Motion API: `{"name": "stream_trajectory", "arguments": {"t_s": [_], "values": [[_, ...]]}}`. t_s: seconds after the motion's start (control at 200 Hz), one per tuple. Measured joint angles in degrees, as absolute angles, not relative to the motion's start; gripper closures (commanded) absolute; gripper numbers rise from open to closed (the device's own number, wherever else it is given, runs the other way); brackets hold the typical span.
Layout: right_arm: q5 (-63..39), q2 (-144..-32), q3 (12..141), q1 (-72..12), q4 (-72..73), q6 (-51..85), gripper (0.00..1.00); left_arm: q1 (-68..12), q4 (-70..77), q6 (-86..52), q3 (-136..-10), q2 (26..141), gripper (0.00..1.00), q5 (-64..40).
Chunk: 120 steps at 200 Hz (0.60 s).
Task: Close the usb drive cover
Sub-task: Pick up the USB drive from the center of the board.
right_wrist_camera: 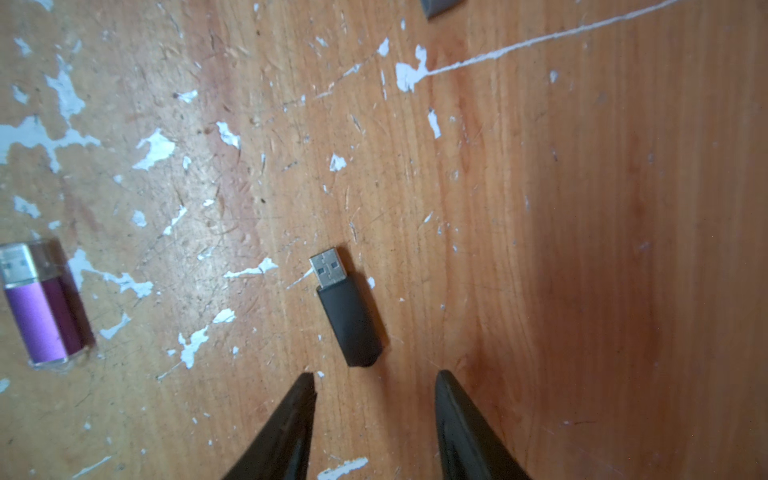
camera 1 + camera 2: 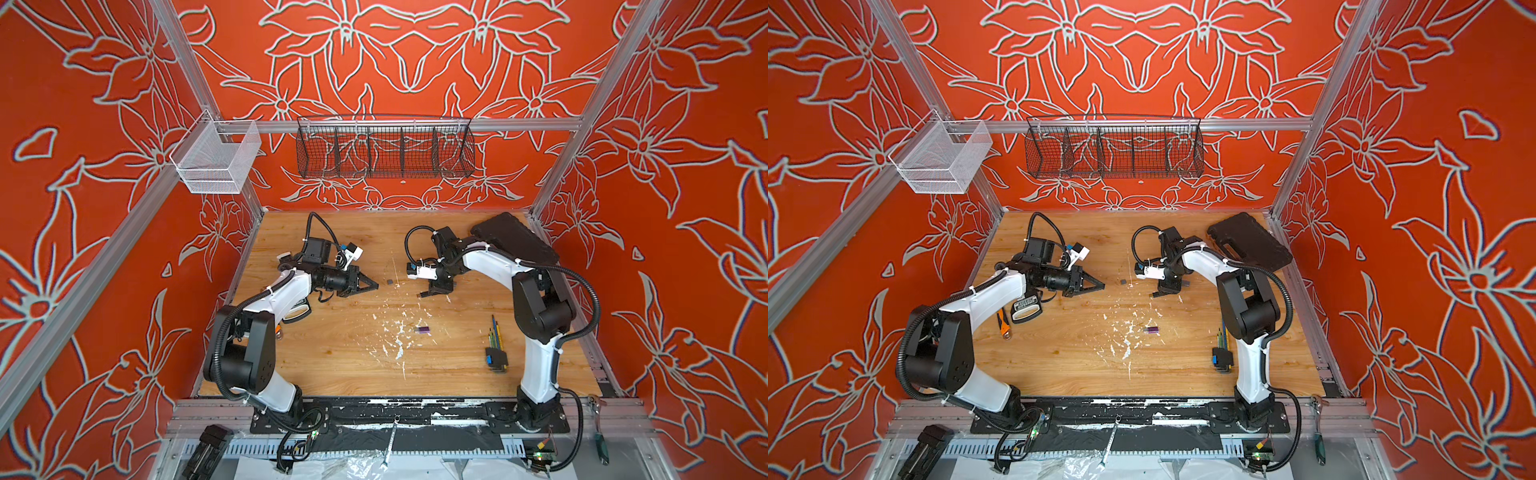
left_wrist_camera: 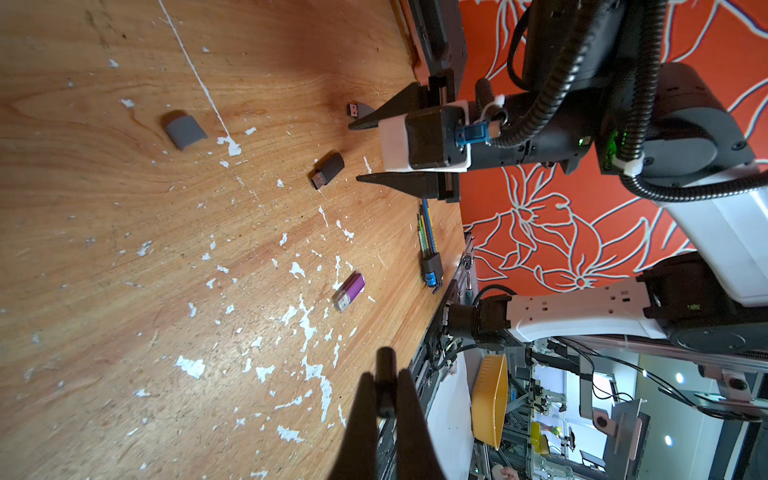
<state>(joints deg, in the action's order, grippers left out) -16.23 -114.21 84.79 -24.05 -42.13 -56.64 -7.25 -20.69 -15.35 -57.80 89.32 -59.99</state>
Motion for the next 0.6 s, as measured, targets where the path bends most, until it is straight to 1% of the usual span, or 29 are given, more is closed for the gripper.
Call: {"name": "stream_trajectory", "arguments": {"t_s": [0.25, 0.32, 0.6], "values": [[-17.58, -116.16, 85.43, -24.05, -42.85, -57.34, 0.5, -7.25, -20.71, -15.49, -57.93, 89.54, 1.0, -60.01], [-17.58, -116.6, 85.58, -24.08, -42.83, -57.43, 0.52, -7.25, -20.67, -15.51, -58.15, 89.8, 1.0, -60.01], [-18.24, -117.95, 87.2, -24.34, -43.42, -58.35, 0.54, -7.25, -20.78, -15.49, -58.33, 90.39, 1.0, -60.01]]}}
